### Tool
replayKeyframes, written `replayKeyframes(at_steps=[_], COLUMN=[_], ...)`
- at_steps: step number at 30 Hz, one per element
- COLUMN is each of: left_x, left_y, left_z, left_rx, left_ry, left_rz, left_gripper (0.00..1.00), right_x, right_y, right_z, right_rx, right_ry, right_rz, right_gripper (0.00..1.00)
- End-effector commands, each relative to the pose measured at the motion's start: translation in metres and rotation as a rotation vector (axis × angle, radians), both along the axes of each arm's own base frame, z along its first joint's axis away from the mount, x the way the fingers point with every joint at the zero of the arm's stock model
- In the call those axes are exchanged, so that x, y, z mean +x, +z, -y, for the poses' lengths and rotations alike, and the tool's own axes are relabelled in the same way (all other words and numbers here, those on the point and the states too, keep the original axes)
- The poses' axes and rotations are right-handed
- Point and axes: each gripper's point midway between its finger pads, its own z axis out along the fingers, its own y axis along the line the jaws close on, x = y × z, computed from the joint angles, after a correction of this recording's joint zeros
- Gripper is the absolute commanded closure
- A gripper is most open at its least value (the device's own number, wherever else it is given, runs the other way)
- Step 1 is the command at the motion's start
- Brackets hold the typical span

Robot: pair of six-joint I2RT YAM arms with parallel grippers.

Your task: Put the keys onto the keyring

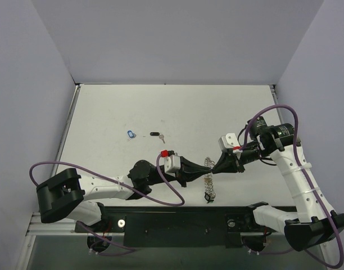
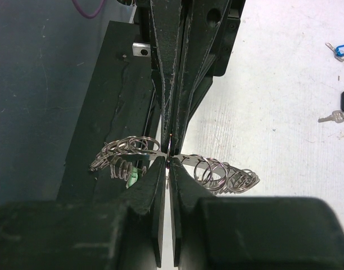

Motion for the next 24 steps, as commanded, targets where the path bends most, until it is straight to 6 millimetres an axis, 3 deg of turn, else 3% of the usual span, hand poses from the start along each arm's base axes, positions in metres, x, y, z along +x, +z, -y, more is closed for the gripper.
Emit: replayKeyframes(at_steps=[1,24], left_x=[0.001,0.005], left_y=[0.042,0.025], left_z=[-0.004,-0.004], left_rx=[-0.131,-0.017], left_ry=[0.015,0.042], left_rz=[0.041,0.032], left_gripper=[1.0,1.0], right_x=[-0.028,-0.023], right_y=[0.006,0.005], right_z=[0.004,0.007], right_rx=[-0.02,-0.056], right_ry=[0.013,-0.028], right_rz=[-0.14,-0.143], right_gripper=[1.0,1.0])
